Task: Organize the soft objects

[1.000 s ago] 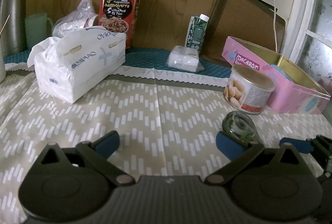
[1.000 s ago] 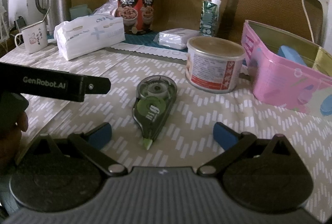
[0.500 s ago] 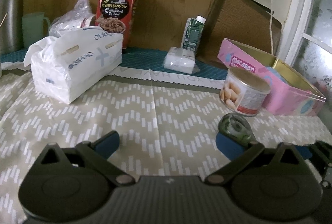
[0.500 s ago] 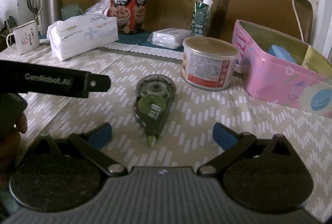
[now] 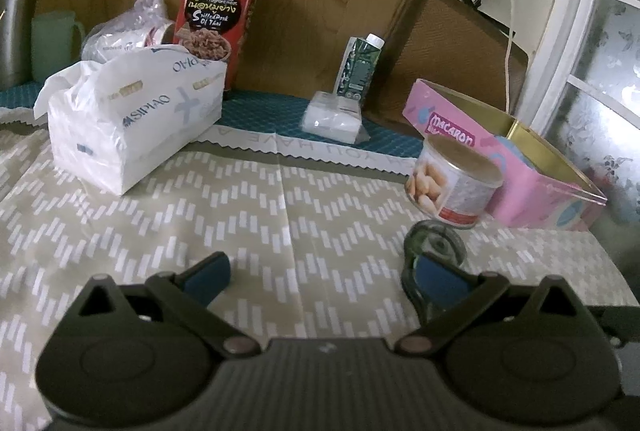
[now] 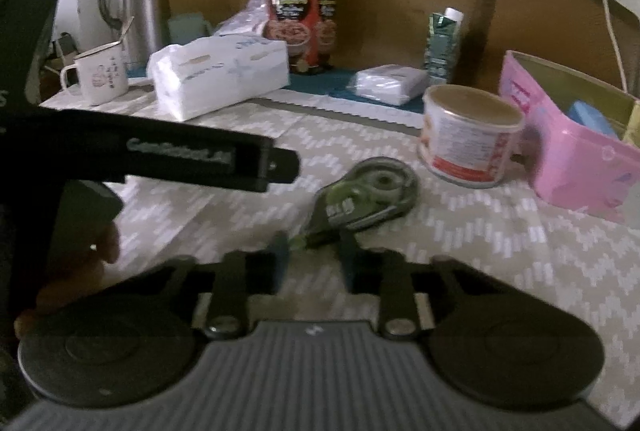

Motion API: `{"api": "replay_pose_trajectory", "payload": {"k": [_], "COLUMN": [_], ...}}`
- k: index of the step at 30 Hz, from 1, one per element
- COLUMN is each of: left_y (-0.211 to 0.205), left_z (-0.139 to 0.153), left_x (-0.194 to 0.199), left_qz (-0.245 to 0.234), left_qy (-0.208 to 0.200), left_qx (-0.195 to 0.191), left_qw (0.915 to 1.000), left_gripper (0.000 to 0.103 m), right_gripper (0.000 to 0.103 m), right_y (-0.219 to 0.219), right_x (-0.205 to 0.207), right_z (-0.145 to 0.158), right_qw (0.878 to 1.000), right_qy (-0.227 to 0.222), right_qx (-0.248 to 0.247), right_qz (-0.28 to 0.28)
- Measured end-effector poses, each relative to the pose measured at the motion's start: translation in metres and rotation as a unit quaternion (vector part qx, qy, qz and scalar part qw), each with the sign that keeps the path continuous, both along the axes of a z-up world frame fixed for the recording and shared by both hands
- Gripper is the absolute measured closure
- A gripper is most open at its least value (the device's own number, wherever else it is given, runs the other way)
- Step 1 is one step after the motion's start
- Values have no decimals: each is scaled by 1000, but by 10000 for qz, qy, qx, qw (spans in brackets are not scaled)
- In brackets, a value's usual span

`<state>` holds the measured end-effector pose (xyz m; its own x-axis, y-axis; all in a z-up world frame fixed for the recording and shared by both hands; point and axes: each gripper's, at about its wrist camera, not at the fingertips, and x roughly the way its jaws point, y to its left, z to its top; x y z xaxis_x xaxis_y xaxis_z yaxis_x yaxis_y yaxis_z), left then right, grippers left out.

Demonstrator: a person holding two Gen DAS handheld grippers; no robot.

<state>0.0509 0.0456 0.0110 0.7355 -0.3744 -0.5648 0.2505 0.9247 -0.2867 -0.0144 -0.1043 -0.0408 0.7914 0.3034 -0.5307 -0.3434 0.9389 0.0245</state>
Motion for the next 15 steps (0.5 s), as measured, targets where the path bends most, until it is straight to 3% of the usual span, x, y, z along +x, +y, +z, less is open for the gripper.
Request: {"api": "replay_pose_trajectory", "payload": {"k": [8, 12, 15], "left_y": [0, 1, 3], "left_z": [1, 1, 1], "left_x": [-1, -1, 0], "left_qz": [-37, -35, -27], "left_qy": [9, 12, 23], "left_qx": [-44, -62, -149], "left_qw": [10000, 10000, 9999], "left_gripper": [0, 0, 0], "right_gripper": [76, 53, 51], "right_y": [2, -8, -11], "right_x": [-3, -1, 0], "right_z": [-2, -1, 0], "right_qw": [10000, 9997, 9991], "right_qy": [-66, 81, 142], "right_qx": [-57, 202, 372], "right_qz": [-12, -87, -124]}}
